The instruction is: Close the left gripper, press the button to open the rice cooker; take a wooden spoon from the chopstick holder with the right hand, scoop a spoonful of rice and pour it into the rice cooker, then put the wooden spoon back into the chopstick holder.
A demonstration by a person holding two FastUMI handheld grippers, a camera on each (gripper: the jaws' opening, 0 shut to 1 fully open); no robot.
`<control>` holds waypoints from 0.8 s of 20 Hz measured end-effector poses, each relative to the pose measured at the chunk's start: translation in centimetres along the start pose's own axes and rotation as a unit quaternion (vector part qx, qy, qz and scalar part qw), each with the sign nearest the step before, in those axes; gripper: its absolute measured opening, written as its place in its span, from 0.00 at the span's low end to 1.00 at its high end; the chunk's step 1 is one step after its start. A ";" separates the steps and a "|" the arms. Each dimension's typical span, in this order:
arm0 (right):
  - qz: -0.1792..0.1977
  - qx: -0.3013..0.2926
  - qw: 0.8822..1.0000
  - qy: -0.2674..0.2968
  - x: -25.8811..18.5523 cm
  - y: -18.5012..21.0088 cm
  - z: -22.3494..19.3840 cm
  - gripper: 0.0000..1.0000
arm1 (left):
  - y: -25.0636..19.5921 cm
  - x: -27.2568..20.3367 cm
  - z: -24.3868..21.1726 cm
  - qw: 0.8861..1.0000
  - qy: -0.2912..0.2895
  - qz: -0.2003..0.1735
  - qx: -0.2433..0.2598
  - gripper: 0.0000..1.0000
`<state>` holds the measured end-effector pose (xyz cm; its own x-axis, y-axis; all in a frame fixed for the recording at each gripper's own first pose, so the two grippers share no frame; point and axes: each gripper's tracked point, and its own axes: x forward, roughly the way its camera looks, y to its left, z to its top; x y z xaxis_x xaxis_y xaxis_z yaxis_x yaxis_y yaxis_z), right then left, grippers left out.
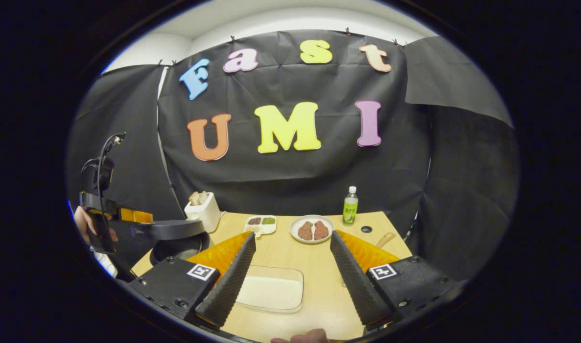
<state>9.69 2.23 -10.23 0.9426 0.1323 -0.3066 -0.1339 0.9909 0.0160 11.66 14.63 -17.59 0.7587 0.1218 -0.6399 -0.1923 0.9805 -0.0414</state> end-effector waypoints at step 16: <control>0.015 0.020 1.000 0.014 1.7 2.8 -0.7 1.00 | 0.6 2.2 -8.7 0.996 0.080 0.006 -0.033 0.97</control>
<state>10.67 5.21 -11.39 0.9293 0.1617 -0.3320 -0.1488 0.9868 0.0642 7.80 14.10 -25.75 0.6490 0.1014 -0.7540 -0.2450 0.9661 -0.0810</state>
